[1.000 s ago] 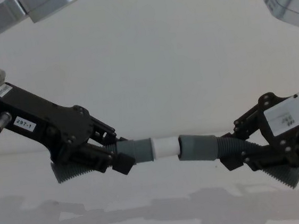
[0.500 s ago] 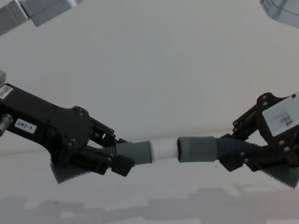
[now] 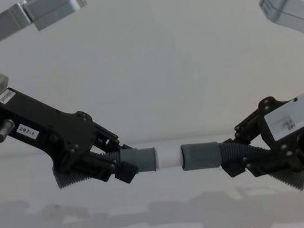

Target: Use both hands to pick up one end of the pipe from the table, align the ends, and insert them.

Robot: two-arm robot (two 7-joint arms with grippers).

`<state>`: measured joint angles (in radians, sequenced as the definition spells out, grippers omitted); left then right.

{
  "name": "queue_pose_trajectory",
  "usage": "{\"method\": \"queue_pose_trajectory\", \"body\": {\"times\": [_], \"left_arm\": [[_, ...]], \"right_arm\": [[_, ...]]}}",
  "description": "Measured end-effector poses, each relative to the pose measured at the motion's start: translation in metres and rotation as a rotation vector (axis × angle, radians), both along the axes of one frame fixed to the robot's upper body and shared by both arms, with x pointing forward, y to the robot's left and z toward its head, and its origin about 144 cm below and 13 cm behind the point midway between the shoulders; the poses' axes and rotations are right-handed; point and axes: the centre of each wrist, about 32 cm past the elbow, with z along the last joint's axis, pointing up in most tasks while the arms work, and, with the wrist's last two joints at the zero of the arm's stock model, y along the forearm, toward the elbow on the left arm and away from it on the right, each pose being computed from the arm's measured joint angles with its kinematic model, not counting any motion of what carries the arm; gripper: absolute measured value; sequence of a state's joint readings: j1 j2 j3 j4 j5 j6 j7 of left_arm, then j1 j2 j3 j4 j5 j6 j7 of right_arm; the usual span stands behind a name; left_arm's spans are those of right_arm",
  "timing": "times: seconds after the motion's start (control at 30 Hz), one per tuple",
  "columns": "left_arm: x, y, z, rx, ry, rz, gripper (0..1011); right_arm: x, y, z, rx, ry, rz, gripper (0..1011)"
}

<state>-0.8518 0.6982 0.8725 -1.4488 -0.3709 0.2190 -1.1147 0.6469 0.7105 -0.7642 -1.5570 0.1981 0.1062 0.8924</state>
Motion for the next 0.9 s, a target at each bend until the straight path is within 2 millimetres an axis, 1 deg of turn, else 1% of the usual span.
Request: {"method": "queue_pose_trajectory", "body": {"times": [0.9], "left_arm": [[-0.0046,0.0035,-0.0018,0.006,-0.018,0.026,368]], "right_arm": [[0.0027,0.0042,0.0028,-0.013,0.018,0.004,292]]}}
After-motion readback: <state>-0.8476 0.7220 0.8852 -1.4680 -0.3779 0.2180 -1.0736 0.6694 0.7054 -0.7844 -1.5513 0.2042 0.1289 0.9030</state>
